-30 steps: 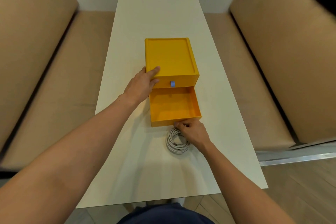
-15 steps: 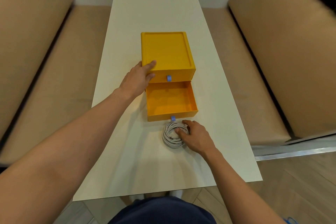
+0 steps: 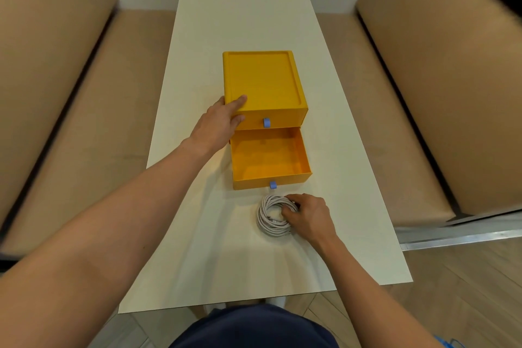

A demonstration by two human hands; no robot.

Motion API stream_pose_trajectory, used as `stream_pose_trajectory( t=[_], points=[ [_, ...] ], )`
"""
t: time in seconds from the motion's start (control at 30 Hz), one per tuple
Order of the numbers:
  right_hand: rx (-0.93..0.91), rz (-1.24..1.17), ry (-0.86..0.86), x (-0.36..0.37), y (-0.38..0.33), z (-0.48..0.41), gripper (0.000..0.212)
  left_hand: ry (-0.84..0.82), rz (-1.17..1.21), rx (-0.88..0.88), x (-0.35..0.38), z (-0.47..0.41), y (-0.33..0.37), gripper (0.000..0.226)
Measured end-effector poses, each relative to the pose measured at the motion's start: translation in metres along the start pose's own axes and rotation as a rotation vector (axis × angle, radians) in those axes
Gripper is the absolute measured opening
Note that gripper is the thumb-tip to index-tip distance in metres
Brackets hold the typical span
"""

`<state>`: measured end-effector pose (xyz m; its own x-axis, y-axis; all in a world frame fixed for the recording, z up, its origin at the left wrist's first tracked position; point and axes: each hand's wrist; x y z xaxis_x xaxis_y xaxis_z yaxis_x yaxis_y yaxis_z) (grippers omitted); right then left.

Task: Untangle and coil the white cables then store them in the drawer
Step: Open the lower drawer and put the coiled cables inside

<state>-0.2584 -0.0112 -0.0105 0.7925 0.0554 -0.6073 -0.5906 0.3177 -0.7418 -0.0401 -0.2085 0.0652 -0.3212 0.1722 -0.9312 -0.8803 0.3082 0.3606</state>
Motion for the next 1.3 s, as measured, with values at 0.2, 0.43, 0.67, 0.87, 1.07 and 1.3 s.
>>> stream_pose_trajectory(
  t=[0.2, 0.43, 0.67, 0.87, 1.07, 1.3],
  points=[
    [-0.044, -0.174, 0.022, -0.015, 0.003, 0.019, 0.020, 0.005, 0.000, 0.000, -0.001, 0.001, 0.002, 0.055],
    [-0.160, -0.377, 0.146, -0.055, -0.046, 0.032, 0.034, 0.021, -0.009, 0.004, -0.001, 0.001, 0.002, 0.054],
    [-0.236, -0.330, 0.266, -0.071, -0.091, -0.035, 0.020, 0.026, -0.010, -0.004, 0.000, -0.001, 0.000, 0.054],
    [-0.185, -0.123, 0.163, -0.052, -0.088, -0.083, 0.024, 0.018, -0.014, -0.005, 0.000, -0.003, 0.000, 0.054],
    [-0.109, 0.124, 0.100, -0.026, -0.090, -0.108, 0.020, 0.017, 0.002, 0.008, 0.000, -0.003, -0.002, 0.053],
    [0.020, 0.290, 0.120, -0.005, -0.080, -0.128, 0.022, 0.008, 0.007, 0.005, 0.001, -0.003, -0.002, 0.054]
  ],
)
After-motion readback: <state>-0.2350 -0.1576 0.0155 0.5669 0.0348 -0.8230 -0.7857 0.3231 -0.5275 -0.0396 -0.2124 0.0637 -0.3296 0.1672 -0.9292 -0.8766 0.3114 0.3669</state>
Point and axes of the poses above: each hand's wrist, its own z-axis away from the middle knuckle, its own x-axis out of the palm, y = z × x, and after that the axes turned 12 degrees about -z, right-handed
